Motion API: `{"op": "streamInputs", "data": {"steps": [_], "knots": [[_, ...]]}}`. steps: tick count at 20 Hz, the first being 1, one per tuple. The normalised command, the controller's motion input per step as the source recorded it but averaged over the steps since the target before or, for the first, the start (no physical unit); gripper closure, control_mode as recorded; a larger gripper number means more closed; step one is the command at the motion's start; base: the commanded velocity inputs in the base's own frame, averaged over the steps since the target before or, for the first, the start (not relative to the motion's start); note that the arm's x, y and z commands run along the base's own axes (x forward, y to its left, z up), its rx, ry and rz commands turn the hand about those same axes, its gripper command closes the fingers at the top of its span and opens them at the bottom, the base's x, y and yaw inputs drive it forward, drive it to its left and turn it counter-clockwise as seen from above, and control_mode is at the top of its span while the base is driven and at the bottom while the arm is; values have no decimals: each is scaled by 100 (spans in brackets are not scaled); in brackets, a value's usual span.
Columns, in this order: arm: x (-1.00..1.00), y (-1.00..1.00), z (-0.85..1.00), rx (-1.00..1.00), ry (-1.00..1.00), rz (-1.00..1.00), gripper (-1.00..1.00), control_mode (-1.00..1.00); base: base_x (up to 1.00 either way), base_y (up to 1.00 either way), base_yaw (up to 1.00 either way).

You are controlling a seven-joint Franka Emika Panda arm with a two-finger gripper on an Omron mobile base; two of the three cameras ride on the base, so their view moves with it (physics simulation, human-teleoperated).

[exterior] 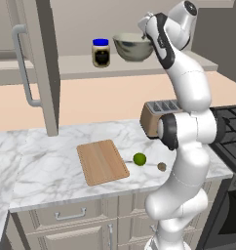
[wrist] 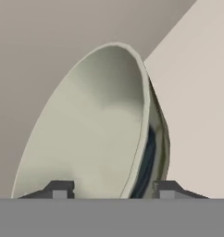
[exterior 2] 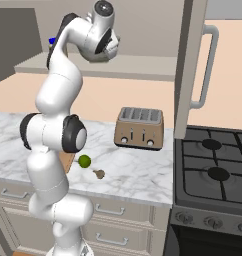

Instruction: Open the cabinet. Place the bowl and condiment on the counter. Then place the lime and garlic on the cutting board.

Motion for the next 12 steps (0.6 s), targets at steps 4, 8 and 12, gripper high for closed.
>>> {"op": "streamInputs", "data": {"steps": [4, 8, 12], "knots": [[0, 0, 0, 0, 0, 0, 100, -100, 0, 0, 0], [-5, 0, 0, 0, 0, 0, 100, -100, 0, 0, 0], [-42, -9, 0, 0, 0, -1, 100, -100, 0, 0, 0]]}}
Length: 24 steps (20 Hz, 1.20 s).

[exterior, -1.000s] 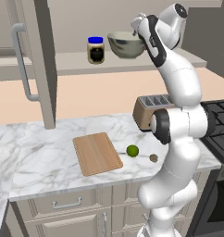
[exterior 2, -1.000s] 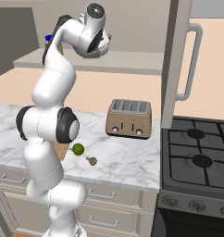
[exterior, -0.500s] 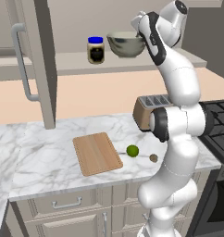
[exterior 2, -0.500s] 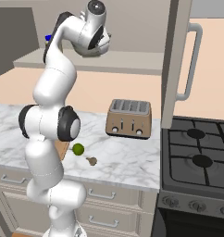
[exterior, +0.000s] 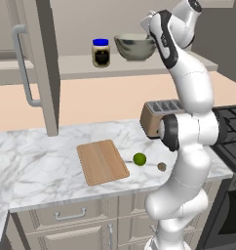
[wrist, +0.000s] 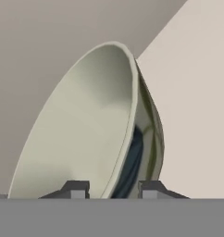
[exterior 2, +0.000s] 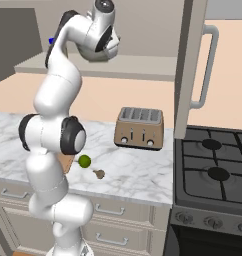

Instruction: Open the cabinet. Place the bowl and condiment on the counter. Then place the lime and garlic on the cutting board.

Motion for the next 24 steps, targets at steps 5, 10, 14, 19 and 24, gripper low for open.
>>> {"op": "streamInputs", "data": {"steps": [5, 10, 14, 19, 24], "knots": [[-71, -22, 0, 0, 1, -3, 100, -100, 0, 0, 0], [-81, -24, 7, 0, 0, 0, 100, -100, 0, 0, 0], [-80, -21, 12, 0, -2, 0, 100, -100, 0, 0, 0], [-86, -23, 3, 0, -1, 0, 100, -100, 0, 0, 0], [-93, -27, 0, 0, -4, 0, 100, -100, 0, 0, 0]]}}
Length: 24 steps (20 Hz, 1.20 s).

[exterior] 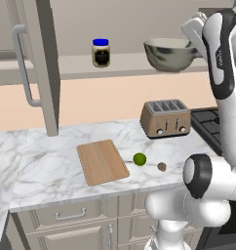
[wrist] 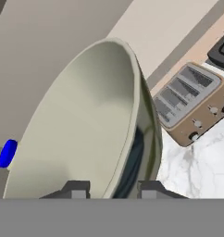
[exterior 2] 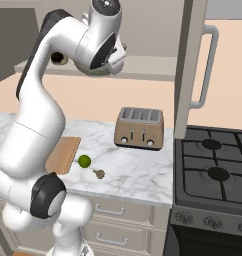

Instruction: Open the cabinet. Place the bowl and condiment on the counter. Then place the lime and garlic on the cutting board.

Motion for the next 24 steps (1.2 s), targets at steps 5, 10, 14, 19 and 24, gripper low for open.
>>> {"op": "streamInputs", "data": {"steps": [5, 10, 14, 19, 24], "knots": [[-91, -28, 0, 0, -5, 0, 100, -100, 0, 0, 0], [-89, -28, -3, 0, -4, 0, 100, -100, 0, 0, 0], [-82, -19, -23, 0, -1, 0, 100, -100, 0, 0, 0], [-65, -3, -42, 0, 0, 0, 100, -100, 0, 0, 0], [-48, 0, -31, 0, 0, 0, 100, -100, 0, 0, 0]]}}
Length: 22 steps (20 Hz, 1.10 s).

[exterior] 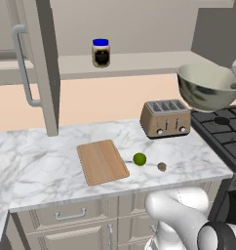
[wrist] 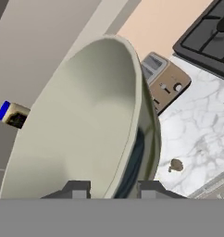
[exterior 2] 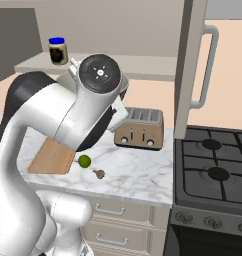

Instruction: Open the cabinet. Place the bowl and condiment on the counter. Then place the lime and garlic on the cutting board.

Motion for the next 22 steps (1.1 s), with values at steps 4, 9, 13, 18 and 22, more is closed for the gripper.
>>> {"op": "streamInputs", "data": {"steps": [4, 9, 13, 18, 22], "knots": [[-19, 10, -32, 0, 0, 0, 100, -100, 0, 0, 0], [-7, 16, -76, 0, 3, 0, 100, -100, 0, 0, 0], [0, 6, -84, 0, 8, 0, 100, -100, 0, 0, 0], [15, -4, -60, 0, 9, 0, 100, -100, 0, 0, 0], [36, -11, -53, 0, 10, 0, 100, -100, 0, 0, 0]]}}
